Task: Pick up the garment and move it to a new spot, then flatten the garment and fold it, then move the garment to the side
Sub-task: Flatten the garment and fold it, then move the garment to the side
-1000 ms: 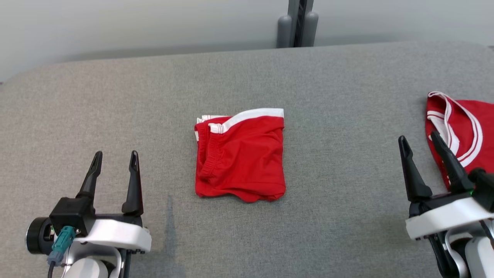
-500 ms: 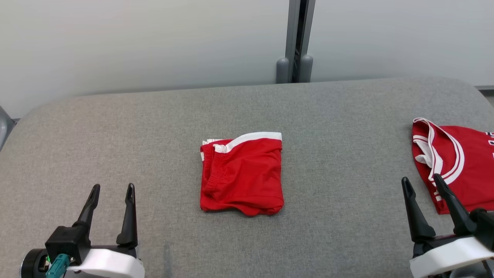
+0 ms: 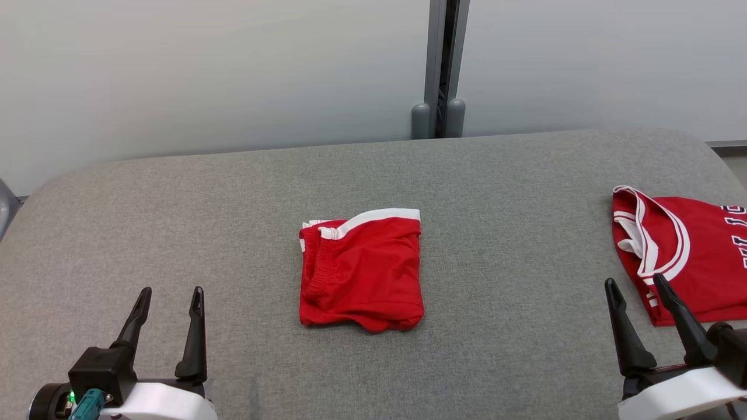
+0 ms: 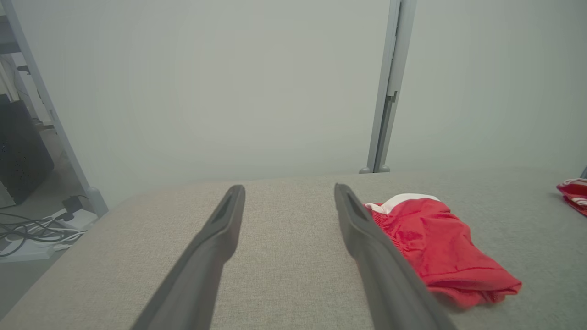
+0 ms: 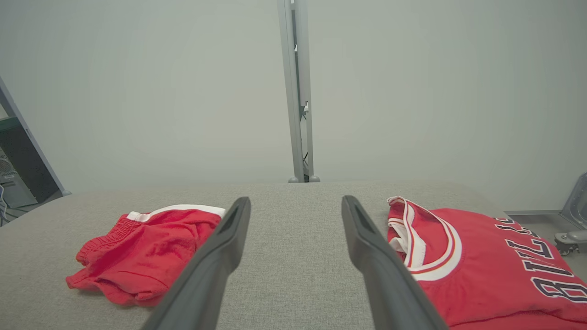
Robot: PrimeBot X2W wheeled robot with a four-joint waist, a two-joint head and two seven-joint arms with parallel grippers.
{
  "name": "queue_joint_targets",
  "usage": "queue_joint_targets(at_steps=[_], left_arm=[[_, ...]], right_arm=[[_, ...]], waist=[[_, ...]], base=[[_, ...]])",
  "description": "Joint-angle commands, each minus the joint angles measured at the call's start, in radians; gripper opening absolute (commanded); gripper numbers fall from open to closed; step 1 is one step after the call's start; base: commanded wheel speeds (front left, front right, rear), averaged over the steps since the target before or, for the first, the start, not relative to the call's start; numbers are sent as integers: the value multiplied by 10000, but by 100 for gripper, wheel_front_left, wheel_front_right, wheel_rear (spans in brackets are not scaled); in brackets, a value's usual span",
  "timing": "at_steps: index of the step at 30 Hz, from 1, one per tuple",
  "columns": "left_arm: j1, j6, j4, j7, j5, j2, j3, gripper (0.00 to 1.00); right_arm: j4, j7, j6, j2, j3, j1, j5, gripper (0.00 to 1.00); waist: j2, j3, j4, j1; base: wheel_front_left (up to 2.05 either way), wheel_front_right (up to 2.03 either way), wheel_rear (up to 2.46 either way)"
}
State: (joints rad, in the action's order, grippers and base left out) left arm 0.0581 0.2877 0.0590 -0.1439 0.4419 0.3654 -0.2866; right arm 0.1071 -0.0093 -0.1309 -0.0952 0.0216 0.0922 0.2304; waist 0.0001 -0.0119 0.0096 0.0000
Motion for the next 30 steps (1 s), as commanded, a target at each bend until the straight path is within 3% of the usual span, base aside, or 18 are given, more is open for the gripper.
queue_joint_targets(at_steps=[1, 30], left_arm=[[69, 52, 50, 22, 20, 69, 22, 100], [-212, 172, 250, 50, 66, 90, -133, 100]], right_arm=[[23, 2, 5, -9, 34, 67, -16, 100], [-34, 24, 5, -93, 220, -180, -58, 100]], waist=[[-1, 5, -4, 0], [-1, 192, 283, 0]], base=[[0, 0, 0], [0, 0, 0]])
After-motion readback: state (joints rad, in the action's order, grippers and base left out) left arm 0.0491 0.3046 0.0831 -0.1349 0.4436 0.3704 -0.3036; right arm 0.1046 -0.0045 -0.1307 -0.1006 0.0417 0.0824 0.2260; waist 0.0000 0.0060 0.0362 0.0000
